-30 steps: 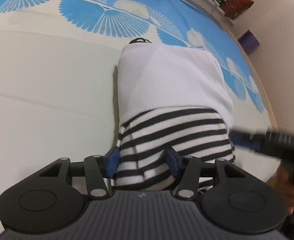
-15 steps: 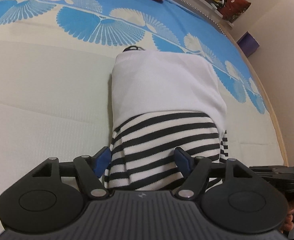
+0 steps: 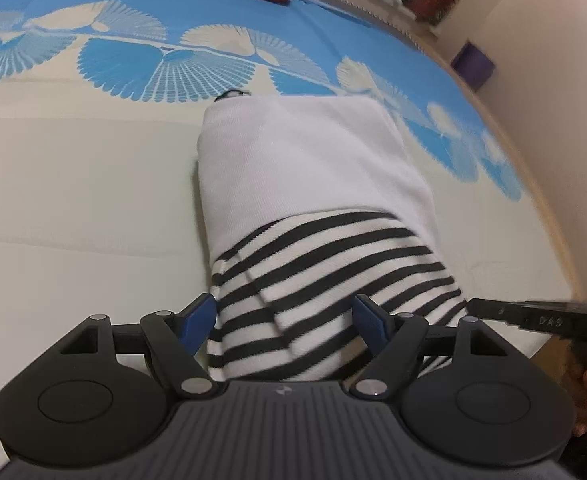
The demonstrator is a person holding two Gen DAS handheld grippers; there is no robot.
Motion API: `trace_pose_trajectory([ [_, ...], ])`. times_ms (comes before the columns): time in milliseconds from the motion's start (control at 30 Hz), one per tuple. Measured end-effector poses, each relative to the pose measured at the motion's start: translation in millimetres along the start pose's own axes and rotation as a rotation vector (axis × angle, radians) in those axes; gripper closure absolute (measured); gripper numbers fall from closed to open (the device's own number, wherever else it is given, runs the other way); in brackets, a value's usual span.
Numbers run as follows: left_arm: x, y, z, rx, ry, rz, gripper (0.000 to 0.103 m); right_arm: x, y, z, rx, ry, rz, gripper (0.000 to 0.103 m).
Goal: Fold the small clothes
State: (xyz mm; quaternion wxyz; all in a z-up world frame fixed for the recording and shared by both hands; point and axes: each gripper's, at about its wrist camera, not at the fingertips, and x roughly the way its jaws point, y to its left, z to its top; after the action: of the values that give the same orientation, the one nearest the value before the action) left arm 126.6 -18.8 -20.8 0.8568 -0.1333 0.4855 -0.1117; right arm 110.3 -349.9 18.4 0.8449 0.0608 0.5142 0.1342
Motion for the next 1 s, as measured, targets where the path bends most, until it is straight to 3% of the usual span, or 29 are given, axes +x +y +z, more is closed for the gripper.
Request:
trace_pose_trajectory([
  [67,12,0,-6,0.039,0.024,0.060,0.013,11,0,-1,-0.016,0.041,-0.027,0.103],
  [167,12,2,-6,0.004,0.031,0.083,0.013,22,8,-3,-0.048,0.092,-0.065,0.103],
  [267,-7,-17,-3,0.108,-0.050,0.110,0.015,34,19,-2,-0.105,0.120,-0.111,0.103],
  [333,-15,-22,-2,0.128,-0.080,0.062,0.015,39,21,-2,-0.111,0.139,-0.127,0.103],
  [367,-12,-23,-2,0.137,-0.063,0.043,0.015,41,21,-2,-0.106,0.146,-0.129,0.103],
  [433,10,-20,-11,0.175,0.035,0.087,0.012,45,20,0,-0.102,0.156,-0.133,0.103],
  [567,16,-10,-13,0.099,0.062,0.088,0.008,48,21,1,-0.100,0.170,-0.136,0.103],
  [633,9,-16,-13,0.159,0.039,0.120,0.008,45,22,4,-0.091,0.143,-0.125,0.103],
  [733,8,-19,-16,0.205,0.026,0.143,0.008,22,20,15,-0.049,-0.024,-0.136,0.101],
  [767,8,-18,-16,0.194,0.031,0.136,0.008,11,17,20,-0.014,-0.092,-0.115,0.092],
  [800,9,-16,-16,0.181,0.034,0.131,0.008,2,13,25,0.035,-0.160,-0.091,0.070],
  [867,10,-12,-15,0.160,0.039,0.120,0.008,-6,9,32,0.104,-0.244,-0.083,0.040],
  [1000,11,-8,-13,0.136,0.047,0.108,0.008,17,18,50,0.125,-0.216,-0.047,0.039],
])
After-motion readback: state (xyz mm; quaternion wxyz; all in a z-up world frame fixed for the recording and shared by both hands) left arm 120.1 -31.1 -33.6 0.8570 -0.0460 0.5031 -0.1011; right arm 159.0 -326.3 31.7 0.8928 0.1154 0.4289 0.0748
